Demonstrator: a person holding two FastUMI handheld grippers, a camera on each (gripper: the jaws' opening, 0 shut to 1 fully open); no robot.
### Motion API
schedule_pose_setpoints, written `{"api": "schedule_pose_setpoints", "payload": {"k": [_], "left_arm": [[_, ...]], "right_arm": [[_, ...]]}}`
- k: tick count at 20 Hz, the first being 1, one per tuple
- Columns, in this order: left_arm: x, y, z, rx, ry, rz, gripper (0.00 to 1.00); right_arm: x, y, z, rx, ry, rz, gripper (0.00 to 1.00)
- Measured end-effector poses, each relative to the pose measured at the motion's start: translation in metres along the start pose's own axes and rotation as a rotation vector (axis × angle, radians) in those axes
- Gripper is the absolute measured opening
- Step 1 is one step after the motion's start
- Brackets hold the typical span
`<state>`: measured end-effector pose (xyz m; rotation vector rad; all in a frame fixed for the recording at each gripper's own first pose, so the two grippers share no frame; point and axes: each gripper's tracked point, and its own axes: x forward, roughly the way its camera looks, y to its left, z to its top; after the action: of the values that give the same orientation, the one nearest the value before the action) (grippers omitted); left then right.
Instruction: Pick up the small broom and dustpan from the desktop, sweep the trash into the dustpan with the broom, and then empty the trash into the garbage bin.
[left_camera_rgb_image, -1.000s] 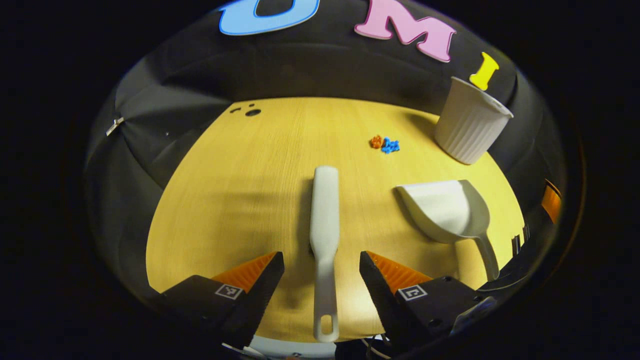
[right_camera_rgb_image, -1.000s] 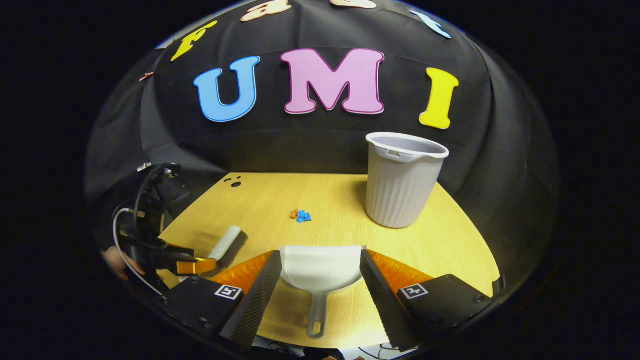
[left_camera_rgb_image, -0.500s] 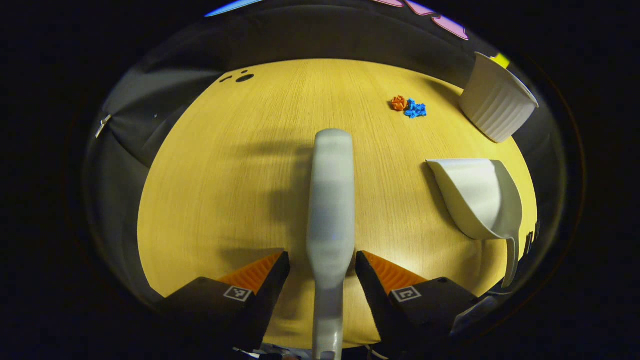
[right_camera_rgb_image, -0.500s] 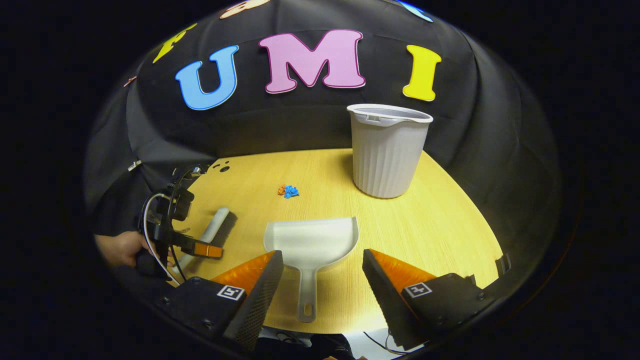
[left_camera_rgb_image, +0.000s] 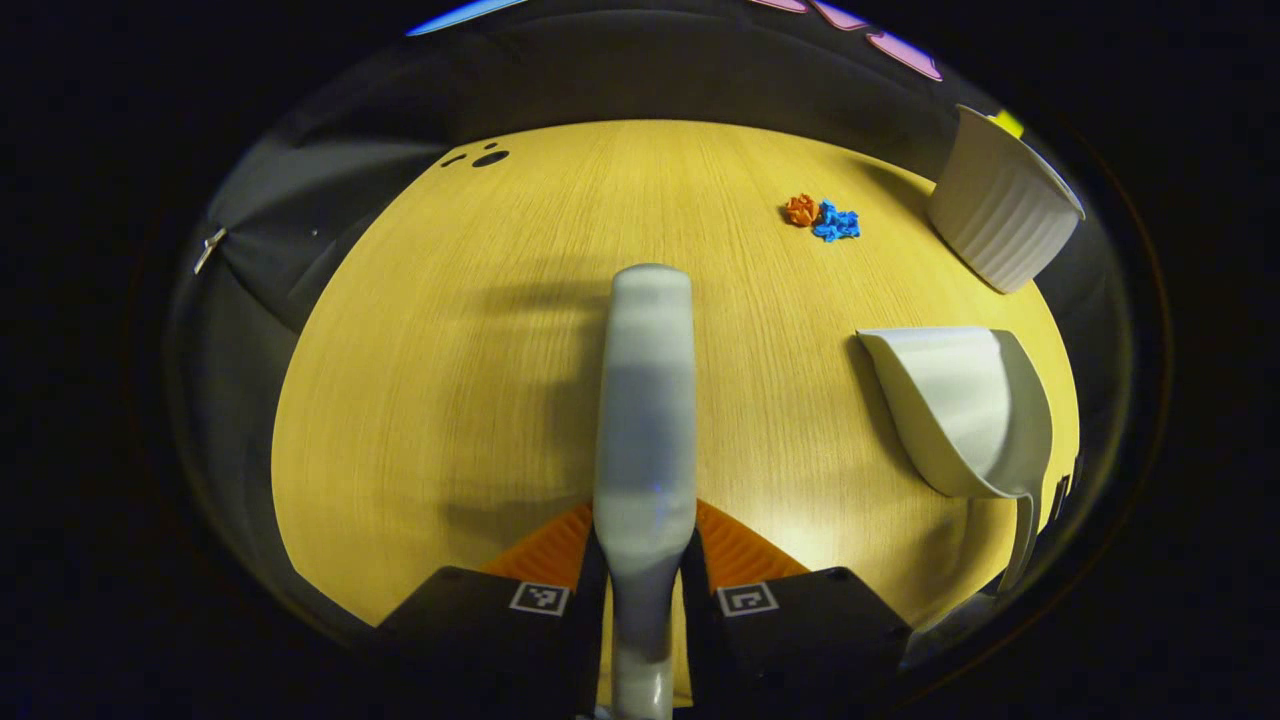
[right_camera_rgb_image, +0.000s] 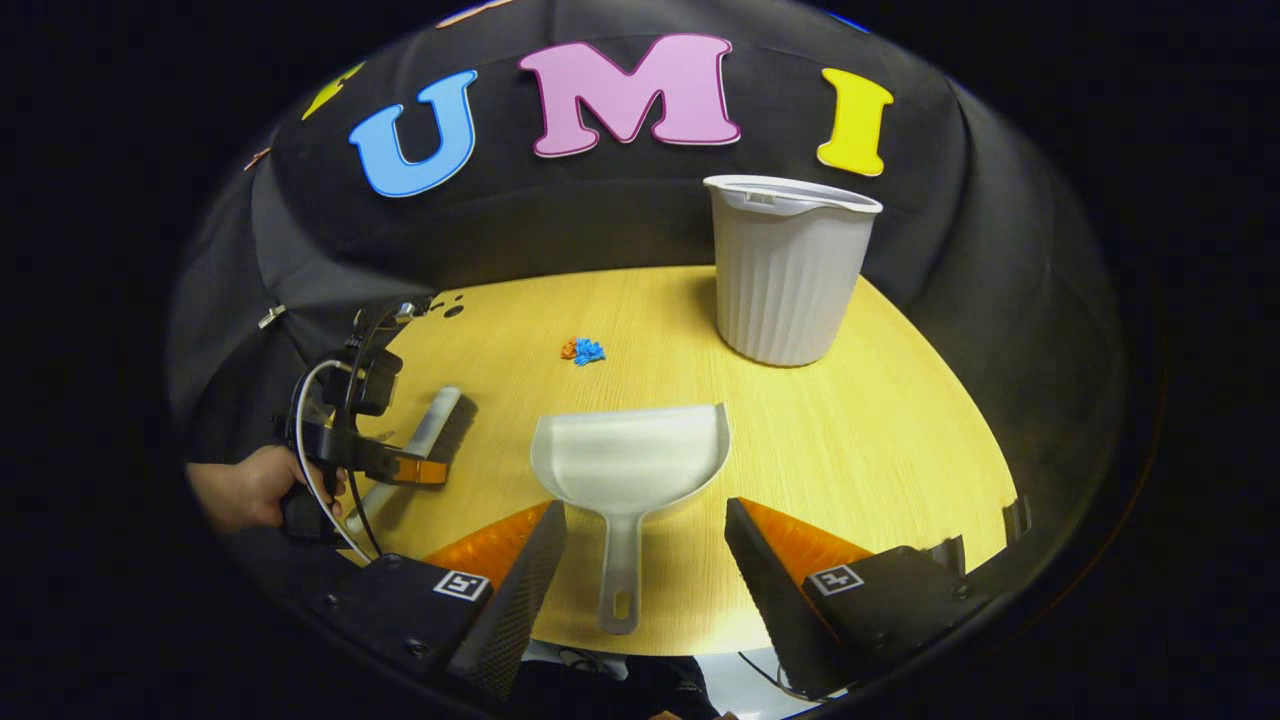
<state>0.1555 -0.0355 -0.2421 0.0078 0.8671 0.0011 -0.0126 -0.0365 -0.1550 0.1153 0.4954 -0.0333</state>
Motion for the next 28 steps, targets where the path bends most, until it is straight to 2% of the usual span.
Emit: {"api": "schedule_pose_setpoints", "payload": {"k": [5,10,13,16,21,22,24,26,27,28], "left_arm": [[-0.003,0.003,-0.003,0.003,-0.03,-0.03,0.29],[-0.024,0.009,-0.005,-0.029,-0.088,-0.054,0.24],[-0.042,0.014,-0.006,0.007,-0.124,-0.047,0.26],[-0.059,0.019,-0.006,0.02,-0.143,-0.04,0.25],[-0.073,0.025,-0.009,0.01,-0.15,-0.025,0.27],[-0.074,0.026,-0.009,0.009,-0.148,-0.019,0.24],[-0.075,0.03,-0.008,0.004,-0.148,-0.007,0.27],[-0.074,0.034,-0.008,-0.011,-0.144,0.003,0.25],[-0.073,0.035,-0.008,-0.019,-0.14,0.007,0.26],[-0.072,0.035,-0.008,-0.024,-0.137,0.01,0.24]], "right_arm": [[0.013,0.011,-0.018,0.05,0.093,0.038,0.99],[0.034,0.01,-0.044,0.121,0.205,0.016,0.99],[0.053,0.009,-0.061,0.154,0.269,-0.003,0.99],[0.076,0.001,-0.072,0.103,0.307,-0.05,0.99],[0.106,0.004,-0.09,0.071,0.395,-0.056,1.0],[0.108,0.003,-0.092,0.061,0.414,-0.064,0.99],[0.117,0.004,-0.087,0.038,0.395,-0.066,0.98],[0.119,0.001,-0.083,0.015,0.405,-0.072,0.86],[0.119,0.001,-0.083,0.0,0.411,-0.072,0.69],[0.12,0.0,-0.082,-0.013,0.413,-0.071,0.69]]}}
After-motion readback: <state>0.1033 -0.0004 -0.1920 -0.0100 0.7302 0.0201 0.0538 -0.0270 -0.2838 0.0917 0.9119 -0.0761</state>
